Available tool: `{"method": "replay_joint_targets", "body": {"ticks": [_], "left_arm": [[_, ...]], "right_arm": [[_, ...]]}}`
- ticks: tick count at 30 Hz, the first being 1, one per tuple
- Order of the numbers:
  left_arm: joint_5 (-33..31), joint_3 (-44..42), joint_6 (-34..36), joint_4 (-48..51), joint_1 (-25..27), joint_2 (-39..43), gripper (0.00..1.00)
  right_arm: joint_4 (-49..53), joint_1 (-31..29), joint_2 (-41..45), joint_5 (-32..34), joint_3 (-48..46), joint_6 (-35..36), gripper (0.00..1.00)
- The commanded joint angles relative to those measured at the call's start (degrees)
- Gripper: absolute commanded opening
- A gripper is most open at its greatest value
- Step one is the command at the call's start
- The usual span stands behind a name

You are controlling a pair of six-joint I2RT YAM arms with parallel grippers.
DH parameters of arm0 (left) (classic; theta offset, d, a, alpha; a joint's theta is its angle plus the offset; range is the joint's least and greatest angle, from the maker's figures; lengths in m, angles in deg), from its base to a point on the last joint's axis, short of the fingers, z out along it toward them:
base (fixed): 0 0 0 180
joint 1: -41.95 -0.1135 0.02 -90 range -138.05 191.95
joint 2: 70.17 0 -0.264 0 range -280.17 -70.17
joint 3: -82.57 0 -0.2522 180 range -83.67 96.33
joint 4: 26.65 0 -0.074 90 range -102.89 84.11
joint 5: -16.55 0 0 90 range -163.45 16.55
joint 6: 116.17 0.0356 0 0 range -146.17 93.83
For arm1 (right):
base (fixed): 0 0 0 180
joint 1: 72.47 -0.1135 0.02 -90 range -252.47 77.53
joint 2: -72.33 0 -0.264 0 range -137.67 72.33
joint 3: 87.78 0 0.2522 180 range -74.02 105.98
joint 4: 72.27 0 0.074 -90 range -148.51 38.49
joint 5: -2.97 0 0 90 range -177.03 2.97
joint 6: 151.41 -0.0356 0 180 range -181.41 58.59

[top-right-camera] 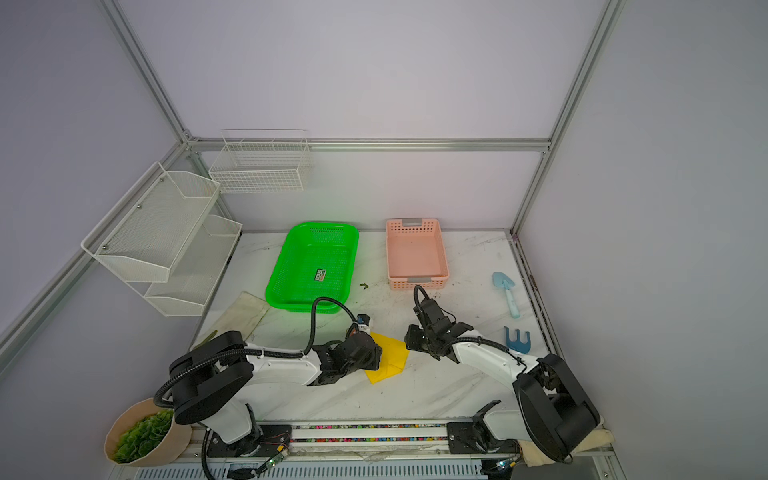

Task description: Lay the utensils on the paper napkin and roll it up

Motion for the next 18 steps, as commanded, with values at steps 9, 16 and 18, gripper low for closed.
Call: {"method": "replay_joint_targets", "body": {"ticks": [9,16,18], "left_arm": [[0.18,-1.73,1.39,5.71,-0.01,-1.52,0.30],[0.23,-2.17,1.37,5.73,0.06,-1.22,0.30],[0.14,-2.26,1.37,5.78,0.05,-1.21,0.30]], "right_arm": [[-1.20,0.03,-4.13,-1.73,-0.49,2.84,0.38],[-4.04,0.03,-6.36,-3.28,-1.37,2.39,0.36],[-4.57,0.03,-6.88,-3.73,-1.43,2.43,0.35]]}}
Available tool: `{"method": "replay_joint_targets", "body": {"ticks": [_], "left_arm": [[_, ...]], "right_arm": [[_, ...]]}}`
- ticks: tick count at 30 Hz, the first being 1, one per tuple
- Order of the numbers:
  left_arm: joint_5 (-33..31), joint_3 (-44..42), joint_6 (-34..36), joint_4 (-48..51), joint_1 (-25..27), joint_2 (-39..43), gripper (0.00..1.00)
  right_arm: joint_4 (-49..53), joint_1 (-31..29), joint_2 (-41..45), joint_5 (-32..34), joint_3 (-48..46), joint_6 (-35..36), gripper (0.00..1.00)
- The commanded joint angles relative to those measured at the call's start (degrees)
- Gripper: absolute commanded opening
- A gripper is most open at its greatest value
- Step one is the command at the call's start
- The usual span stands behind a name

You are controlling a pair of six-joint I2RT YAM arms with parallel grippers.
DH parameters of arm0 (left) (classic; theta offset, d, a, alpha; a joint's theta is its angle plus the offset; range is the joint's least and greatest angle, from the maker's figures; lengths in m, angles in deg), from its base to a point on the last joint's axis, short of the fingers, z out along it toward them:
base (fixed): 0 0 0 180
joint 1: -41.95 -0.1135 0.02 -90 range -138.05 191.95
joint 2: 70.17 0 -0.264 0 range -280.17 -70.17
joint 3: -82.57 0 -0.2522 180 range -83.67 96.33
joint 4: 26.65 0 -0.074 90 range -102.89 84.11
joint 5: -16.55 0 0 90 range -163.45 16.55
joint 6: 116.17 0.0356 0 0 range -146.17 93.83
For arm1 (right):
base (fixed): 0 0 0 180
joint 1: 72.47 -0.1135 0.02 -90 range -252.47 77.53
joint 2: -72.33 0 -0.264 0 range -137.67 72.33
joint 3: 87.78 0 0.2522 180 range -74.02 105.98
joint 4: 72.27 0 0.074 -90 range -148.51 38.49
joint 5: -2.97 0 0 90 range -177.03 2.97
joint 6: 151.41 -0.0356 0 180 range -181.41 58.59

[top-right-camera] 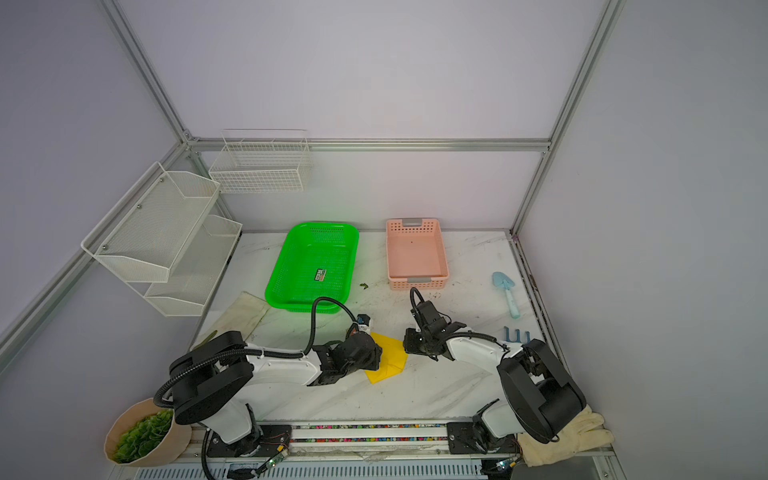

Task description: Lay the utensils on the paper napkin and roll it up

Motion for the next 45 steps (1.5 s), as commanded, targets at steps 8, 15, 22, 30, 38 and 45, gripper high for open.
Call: {"method": "replay_joint_targets", "body": {"ticks": [8,15,22,30,38,45], "left_arm": [[0.12,-2.67,1.15,5.17,-0.03,-1.22,0.30],[0.16,-2.94,1.36,4.35,0.06,-1.15,0.30],[-0.02,-2.59,2.88,4.06,0.04,-0.72,0.30],[0.14,-1.20,5.11,3.39,-0.06,-0.25,0.30],[0.02,-2.49,4.45,3.18,-0.11,1.66,0.30],[-0.87,-3.54,4.83,4.69,-0.58,8.55,0.32]], "right_arm": [[-0.61,0.03,-1.92,-2.02,-1.11,0.16,0.18],[-2.44,0.03,-0.47,-4.44,-1.44,-0.51,0.03],[-3.81,0.03,2.77,-7.23,-1.40,-1.81,0.00],[-4.87,0.03,9.86,-9.23,-2.72,-3.66,0.00],[-10.80,-0.19,11.46,-13.88,-4.79,-5.72,0.00],[-11.41,-0.23,11.96,-13.75,-5.32,-6.22,0.00]]}}
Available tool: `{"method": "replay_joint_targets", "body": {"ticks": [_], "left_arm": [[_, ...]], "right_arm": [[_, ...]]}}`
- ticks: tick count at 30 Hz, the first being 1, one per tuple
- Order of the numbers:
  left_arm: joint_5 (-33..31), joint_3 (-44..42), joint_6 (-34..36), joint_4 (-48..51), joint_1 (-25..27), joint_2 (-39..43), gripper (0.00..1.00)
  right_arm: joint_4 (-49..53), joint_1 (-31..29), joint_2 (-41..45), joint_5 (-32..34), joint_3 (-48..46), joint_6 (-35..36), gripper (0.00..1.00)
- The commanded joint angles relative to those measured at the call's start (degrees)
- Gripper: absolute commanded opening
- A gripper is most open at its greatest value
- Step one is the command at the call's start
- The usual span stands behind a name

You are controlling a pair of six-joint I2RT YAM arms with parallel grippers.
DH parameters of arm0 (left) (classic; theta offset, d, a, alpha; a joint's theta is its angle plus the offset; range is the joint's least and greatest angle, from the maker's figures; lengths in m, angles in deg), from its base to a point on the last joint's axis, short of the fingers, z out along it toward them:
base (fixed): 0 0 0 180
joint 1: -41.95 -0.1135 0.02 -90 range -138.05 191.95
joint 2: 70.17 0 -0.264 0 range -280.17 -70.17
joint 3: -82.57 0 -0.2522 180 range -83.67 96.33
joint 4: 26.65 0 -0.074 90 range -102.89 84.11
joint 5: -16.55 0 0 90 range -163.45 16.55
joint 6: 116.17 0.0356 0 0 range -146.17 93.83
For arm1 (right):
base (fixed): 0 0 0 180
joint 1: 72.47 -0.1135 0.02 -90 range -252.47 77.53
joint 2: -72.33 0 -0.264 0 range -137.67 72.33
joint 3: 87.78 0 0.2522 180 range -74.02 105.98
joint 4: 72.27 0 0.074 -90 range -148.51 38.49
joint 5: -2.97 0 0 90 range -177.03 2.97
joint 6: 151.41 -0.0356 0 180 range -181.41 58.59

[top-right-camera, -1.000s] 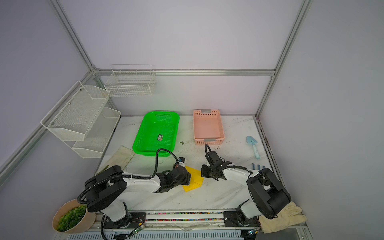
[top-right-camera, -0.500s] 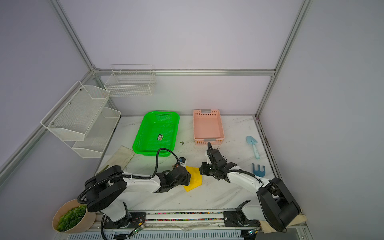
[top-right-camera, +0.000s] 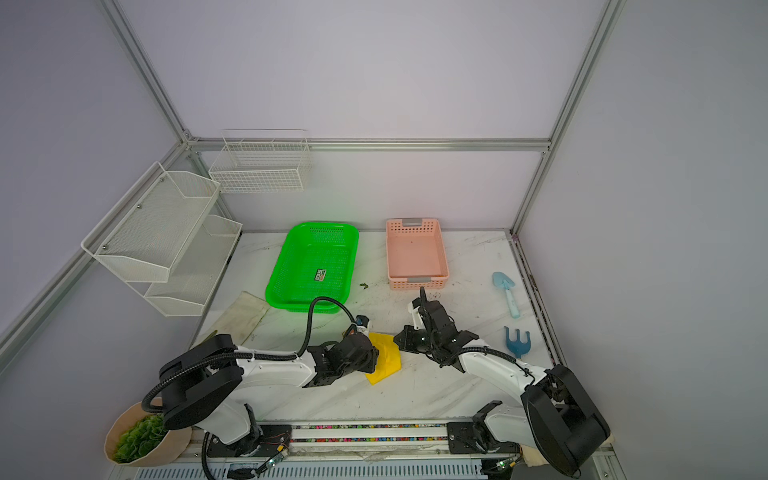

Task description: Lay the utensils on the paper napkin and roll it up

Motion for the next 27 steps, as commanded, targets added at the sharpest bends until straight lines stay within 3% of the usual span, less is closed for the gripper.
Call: {"method": "replay_joint_targets", "body": {"ticks": [1,10,14,27], "left_arm": [[-0.64,-2.09,0.95,1.71,-0.81,4.45,0.32],[-2.05,-6.20,0.15,4.02,-1.63,12.45,0.32],[0.33,-7.05,-0.74,3.21,-1.42,11.59,0.32],[-1.25,-8.77,-2.71,1.68,-0.04,11.76,0.32]], "right_arm": [[-2.20,-0.17,0.98,-0.65,-0.87,-1.19,0.00],[-3.36,-0.37,-0.16,-0.63,-1.15,-1.30,0.00],[-3.62,-0.69,-0.64,-0.62,-0.69,-1.39,0.00],[-5.71,-3.87,-1.83,-0.98,0.99,-2.71,0.00]]}}
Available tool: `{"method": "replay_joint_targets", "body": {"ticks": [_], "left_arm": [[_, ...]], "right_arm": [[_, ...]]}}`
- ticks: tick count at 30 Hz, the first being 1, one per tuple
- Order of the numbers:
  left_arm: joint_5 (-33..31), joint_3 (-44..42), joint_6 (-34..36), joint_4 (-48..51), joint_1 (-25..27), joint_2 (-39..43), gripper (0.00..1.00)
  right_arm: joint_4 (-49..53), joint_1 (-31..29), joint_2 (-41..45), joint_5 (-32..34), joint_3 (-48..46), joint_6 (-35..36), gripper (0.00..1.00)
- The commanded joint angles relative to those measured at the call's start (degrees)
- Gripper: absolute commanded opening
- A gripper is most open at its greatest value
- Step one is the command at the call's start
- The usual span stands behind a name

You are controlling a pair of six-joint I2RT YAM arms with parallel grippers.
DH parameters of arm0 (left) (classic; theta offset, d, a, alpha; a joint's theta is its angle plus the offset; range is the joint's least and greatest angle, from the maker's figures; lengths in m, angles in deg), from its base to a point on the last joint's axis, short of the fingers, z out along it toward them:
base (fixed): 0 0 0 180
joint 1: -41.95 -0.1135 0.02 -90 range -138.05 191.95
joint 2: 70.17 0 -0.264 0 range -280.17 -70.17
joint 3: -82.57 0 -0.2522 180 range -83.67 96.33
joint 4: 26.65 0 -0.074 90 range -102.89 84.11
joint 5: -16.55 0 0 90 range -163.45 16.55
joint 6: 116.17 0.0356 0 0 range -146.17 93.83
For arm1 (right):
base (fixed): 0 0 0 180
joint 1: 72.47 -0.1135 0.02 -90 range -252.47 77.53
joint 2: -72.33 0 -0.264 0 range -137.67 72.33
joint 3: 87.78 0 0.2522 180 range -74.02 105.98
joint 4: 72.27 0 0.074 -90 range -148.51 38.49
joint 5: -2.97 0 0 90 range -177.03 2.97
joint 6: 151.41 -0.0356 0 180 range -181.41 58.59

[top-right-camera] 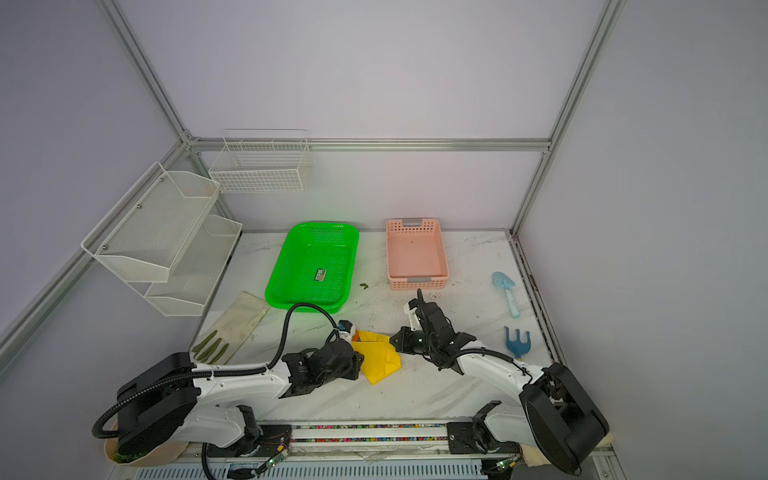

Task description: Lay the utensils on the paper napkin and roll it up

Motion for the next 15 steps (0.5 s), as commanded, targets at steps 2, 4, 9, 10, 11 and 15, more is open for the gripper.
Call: {"method": "replay_joint_targets", "body": {"ticks": [2,4,9,10,11,15], "left_arm": [[-0.64,-1.04,-1.01,-3.11,0.44,-0.44,0.33],[-0.61,-0.73,-1.01,-3.77,0.44,-1.05,0.33],[-0.27,0.45,-0.31,-4.21,0.78,-1.72,0.33],[-0.23,0.70,-0.22,-4.33,0.84,-1.72,0.33],[-0.17,0.90,-0.22,-4.64,0.94,-3.64,0.33],[0.44,1.68,-0.04,-5.44,1.31,-5.30,0.33]], "right_arm": [[-3.04,-2.35,-1.03,-0.35,1.80,-1.73,0.00],[-3.53,-3.35,-1.49,-0.04,2.00,-2.09,0.00],[-5.45,-4.51,-2.54,0.06,1.74,-3.34,0.00],[-5.70,-4.60,-2.69,0.06,1.73,-3.49,0.00],[-6.03,-4.78,-2.85,0.11,1.70,-3.73,0.00],[-7.64,-5.53,-3.15,-0.09,1.30,-5.00,0.00]]}}
